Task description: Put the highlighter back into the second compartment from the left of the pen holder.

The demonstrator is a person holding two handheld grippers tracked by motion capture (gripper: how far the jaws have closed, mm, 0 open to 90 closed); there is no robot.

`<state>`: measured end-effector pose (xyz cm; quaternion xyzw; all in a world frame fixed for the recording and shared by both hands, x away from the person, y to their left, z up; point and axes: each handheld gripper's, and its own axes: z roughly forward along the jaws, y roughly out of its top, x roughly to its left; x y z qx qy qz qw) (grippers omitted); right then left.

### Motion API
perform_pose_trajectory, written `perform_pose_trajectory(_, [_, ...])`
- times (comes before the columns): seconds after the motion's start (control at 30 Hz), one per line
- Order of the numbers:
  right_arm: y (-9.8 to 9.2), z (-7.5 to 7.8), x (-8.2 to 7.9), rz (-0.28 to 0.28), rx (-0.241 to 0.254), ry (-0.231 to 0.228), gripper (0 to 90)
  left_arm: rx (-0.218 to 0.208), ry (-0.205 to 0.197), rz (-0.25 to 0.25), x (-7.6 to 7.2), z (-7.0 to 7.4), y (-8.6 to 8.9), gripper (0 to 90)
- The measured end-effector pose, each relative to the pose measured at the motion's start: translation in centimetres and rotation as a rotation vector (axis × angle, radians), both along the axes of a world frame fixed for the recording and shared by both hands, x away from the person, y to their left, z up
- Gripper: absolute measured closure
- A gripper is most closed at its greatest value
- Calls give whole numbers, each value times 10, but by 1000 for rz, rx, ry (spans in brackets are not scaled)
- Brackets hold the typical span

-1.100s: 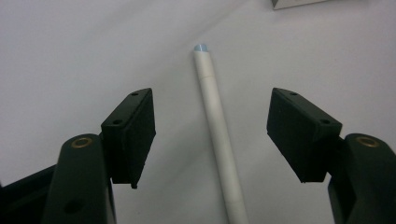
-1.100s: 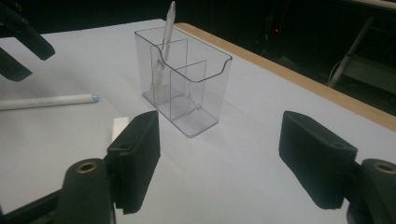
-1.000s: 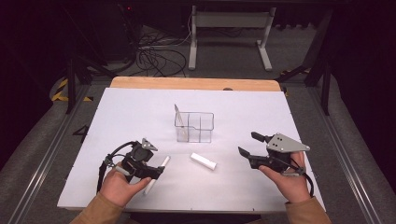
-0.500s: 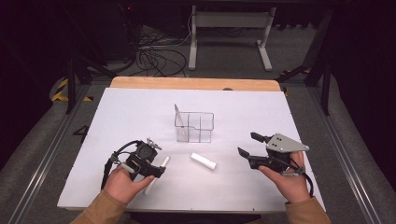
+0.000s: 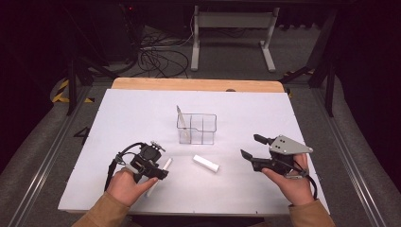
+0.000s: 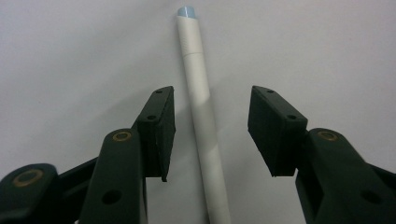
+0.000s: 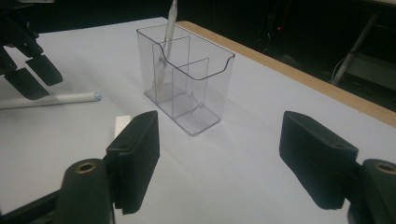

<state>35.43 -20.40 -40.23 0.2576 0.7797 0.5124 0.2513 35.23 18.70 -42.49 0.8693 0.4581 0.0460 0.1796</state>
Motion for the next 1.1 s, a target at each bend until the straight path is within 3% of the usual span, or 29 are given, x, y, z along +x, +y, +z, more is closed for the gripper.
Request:
perform_pose_trajectory(0.03, [0, 0, 0, 0, 0, 0, 296, -14, 12, 11, 0, -1, -1, 531])
perform_pose_trajectory(0.17, [0, 0, 0, 0, -2, -1, 296, 12, 11, 9, 2, -4, -1, 554])
perform_pose_trajectory(0.37, [0, -1, 0, 0, -5, 1, 296, -15, 49, 26, 4, -8, -2, 579])
perform_pose_trajectory(0.73, [1, -2, 0, 1, -9, 3, 297, 11, 63, 39, 5, -12, -8, 698])
perform_pose_trajectory(1.1, [1, -2, 0, 4, -14, -3, 298, 16, 64, 67, 6, -14, -7, 733])
